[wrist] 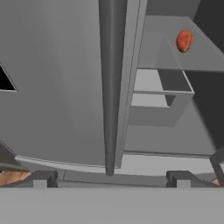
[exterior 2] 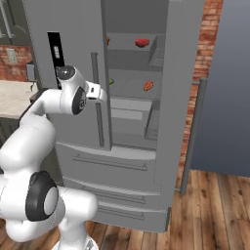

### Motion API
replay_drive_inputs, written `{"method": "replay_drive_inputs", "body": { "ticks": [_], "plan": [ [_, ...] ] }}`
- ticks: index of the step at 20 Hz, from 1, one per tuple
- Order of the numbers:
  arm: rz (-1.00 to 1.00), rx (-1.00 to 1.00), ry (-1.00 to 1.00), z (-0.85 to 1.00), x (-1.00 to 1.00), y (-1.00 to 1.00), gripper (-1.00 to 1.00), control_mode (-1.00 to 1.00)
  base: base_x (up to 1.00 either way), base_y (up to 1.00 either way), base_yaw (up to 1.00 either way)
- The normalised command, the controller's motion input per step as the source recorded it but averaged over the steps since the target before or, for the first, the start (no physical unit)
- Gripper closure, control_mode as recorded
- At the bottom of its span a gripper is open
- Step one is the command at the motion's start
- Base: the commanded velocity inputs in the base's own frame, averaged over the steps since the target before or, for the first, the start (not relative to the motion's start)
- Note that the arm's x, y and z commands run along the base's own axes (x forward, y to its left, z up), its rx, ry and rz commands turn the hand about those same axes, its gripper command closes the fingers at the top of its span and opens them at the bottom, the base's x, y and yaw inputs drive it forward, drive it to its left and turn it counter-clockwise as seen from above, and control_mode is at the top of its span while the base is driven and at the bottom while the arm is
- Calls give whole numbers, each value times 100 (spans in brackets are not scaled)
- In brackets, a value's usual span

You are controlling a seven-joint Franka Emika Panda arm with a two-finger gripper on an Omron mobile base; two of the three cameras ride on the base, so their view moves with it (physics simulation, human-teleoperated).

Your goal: Gather the cucumber and sweet potato from the fridge and place them on a tray on the dining counter. Then gather the steak and chicken drumstick from the fridge and place them on the other tray.

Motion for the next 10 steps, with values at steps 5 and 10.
{"method": "replay_drive_inputs", "body": {
  "ticks": [5,10],
  "plan": [
    [-2,0,-1,-16,36,0,-100,-100,0,0,0],
    [0,0,-4,-15,39,0,-100,-100,0,0,0]
  ]
}}
